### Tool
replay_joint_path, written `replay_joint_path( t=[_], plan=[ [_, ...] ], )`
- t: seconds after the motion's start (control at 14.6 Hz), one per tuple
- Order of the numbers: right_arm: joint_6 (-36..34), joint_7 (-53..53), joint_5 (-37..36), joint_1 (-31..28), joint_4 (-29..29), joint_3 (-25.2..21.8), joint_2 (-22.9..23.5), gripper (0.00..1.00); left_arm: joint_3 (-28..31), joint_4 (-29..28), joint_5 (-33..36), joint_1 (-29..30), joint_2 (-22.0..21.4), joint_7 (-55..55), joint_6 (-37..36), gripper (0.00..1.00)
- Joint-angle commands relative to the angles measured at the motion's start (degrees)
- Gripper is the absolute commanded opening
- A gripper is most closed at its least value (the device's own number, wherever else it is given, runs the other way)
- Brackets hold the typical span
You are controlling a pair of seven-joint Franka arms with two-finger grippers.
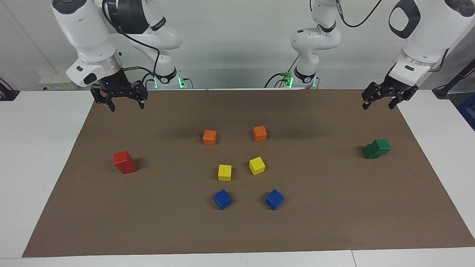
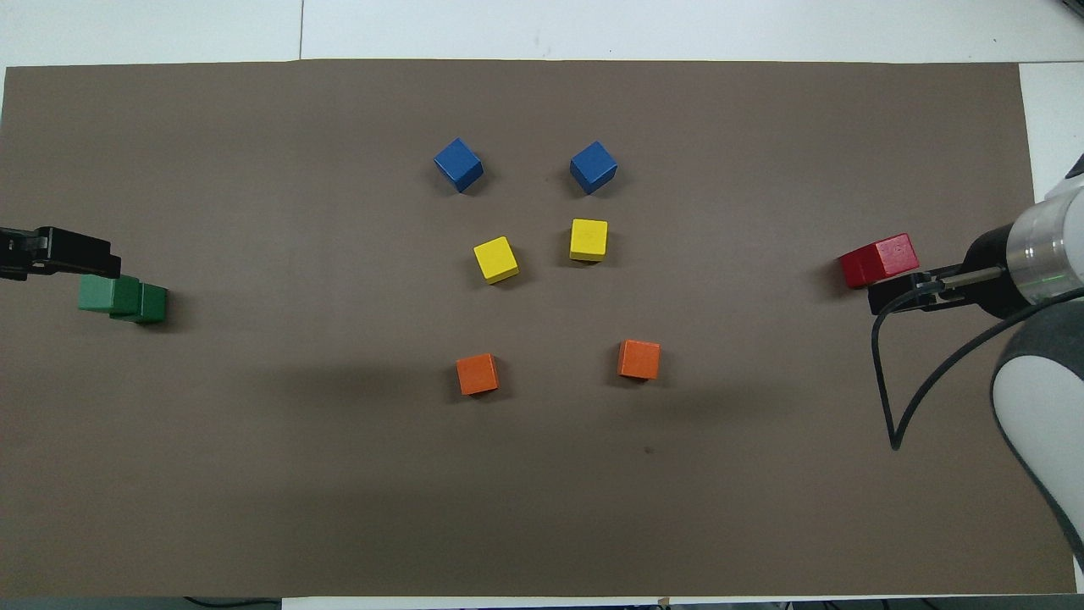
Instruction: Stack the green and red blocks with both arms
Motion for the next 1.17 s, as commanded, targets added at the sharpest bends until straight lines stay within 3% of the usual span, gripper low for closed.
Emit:
replay_joint_path(
  t=[0.0,1.1],
  plan=[
    [-2.8,0.3,-0.1,-1.2,3.4,1.0,2.1,0.98,0.6,1.3,-0.6,-0.6,0.3,-0.7,-1.2,1.00],
    [-2.1,3.3,-0.1,-1.9,2.0,0.8,1.3,0.99,0.9,1.3,-0.5,-0.6,0.2,-0.7,-0.9,1.00]
  ],
)
